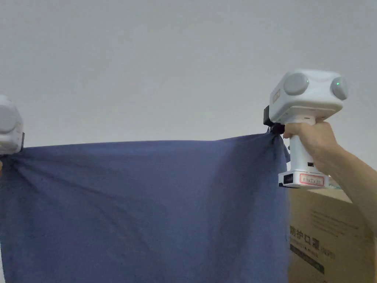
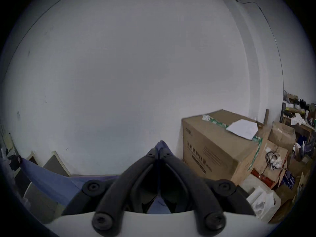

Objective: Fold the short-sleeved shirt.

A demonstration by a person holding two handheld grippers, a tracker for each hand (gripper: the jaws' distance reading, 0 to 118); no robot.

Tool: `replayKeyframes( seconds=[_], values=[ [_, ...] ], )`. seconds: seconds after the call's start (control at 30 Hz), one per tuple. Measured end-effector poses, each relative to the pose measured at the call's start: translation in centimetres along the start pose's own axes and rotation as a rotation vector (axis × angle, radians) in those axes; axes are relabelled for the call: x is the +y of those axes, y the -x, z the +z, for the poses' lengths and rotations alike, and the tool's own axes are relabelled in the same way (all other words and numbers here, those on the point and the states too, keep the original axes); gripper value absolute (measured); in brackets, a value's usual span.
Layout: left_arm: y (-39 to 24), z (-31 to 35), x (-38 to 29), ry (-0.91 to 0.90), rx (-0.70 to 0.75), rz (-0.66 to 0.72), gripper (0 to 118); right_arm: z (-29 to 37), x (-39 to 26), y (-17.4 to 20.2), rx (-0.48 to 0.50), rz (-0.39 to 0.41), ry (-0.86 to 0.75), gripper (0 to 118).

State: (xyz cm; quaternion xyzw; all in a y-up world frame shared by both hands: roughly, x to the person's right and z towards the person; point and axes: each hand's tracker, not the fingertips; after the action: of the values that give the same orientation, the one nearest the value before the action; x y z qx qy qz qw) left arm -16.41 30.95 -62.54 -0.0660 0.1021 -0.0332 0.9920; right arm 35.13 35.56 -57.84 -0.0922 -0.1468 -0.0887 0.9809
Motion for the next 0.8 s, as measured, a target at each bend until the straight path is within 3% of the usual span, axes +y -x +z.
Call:
replayKeyframes(
  seconds=[0.1,0.2,0.3,0.6,0.8],
  values=[
    [0.1,-0.4,-0.8,-0.029,0.017,-0.004,2,0.2,-0.3,0.8,0.016,0.034,-0.033,0],
    [-0.7,-2.1,-4.1,-0.010,0.055,-0.070,2,-2.3,-3.3,1.5,0.014,0.097,0.053,0],
    [-1.4,-5.3,-9.6,0.114,0.034,-0.116,2,-5.8,-8.3,1.5,0.010,0.089,0.158,0],
    [-5.2,-14.4,-35.1,0.532,0.017,-0.209,2,-19.5,-32.8,0.1,-0.060,0.121,0.602,0],
    [-5.3,-14.5,-47.0,0.752,-0.012,-0.146,2,-21.6,-46.7,-1.2,-0.100,0.160,0.829,0]
  ],
)
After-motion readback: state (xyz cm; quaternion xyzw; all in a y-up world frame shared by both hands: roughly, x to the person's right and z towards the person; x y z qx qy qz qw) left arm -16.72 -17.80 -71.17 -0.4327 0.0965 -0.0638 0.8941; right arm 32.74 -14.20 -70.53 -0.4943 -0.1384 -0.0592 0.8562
